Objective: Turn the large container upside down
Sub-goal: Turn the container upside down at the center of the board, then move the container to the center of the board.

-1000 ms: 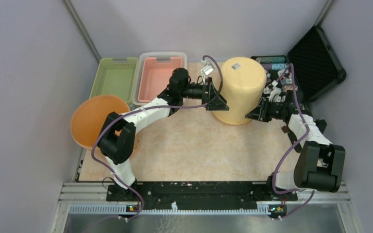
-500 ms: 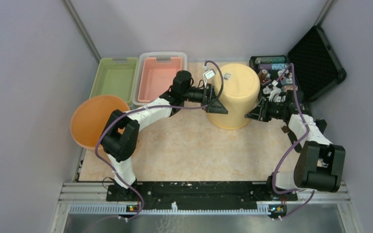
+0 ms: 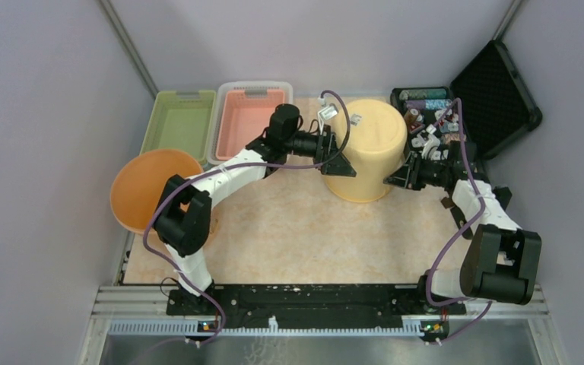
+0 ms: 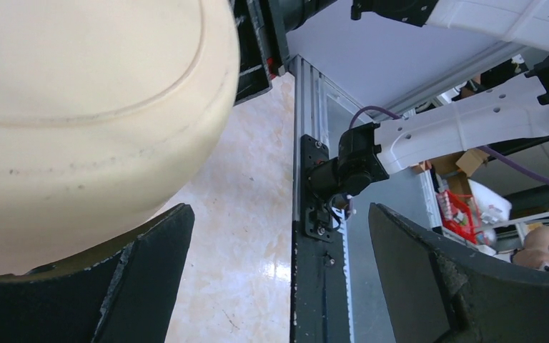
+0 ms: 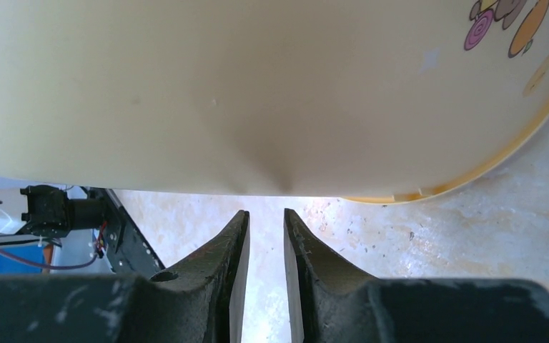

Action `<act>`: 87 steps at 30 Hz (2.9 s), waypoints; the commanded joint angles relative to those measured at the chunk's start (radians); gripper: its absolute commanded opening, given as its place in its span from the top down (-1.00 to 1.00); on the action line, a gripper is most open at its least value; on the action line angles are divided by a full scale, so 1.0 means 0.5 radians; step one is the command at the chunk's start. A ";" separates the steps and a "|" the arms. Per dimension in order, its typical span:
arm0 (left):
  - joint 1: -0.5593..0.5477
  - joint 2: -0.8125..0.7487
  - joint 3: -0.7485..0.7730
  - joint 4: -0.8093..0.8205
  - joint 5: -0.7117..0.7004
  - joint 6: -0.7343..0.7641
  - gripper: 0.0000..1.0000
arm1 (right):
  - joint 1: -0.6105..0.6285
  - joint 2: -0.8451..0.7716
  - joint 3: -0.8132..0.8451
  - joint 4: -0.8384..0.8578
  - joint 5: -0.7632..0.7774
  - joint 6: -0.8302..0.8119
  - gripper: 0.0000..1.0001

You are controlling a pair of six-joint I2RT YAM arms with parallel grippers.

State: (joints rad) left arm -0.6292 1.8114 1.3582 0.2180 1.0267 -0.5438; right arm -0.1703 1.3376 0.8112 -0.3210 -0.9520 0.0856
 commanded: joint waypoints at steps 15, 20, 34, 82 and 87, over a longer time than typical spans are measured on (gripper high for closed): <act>0.074 -0.300 0.185 -0.386 -0.273 0.545 -0.98 | 0.231 -0.033 0.055 0.252 0.076 0.048 0.40; 0.074 -0.282 0.209 -0.414 -0.325 0.560 -0.98 | 0.250 0.121 0.115 0.412 0.161 0.229 0.39; 0.077 -0.256 0.239 -0.554 -0.529 0.643 -0.98 | 0.286 0.613 0.497 0.772 0.368 0.588 0.35; 0.127 1.028 1.674 -0.959 -1.466 1.072 -0.97 | 0.287 1.218 1.339 0.648 0.662 0.525 0.30; 0.128 1.102 1.727 -0.951 -1.545 1.153 -0.98 | 0.290 1.284 1.429 0.590 0.685 0.525 0.30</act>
State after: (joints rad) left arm -0.5629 2.3367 2.1662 -0.3000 0.2699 -0.0051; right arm -0.0345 1.9682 1.4490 -0.0341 -0.6250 0.3428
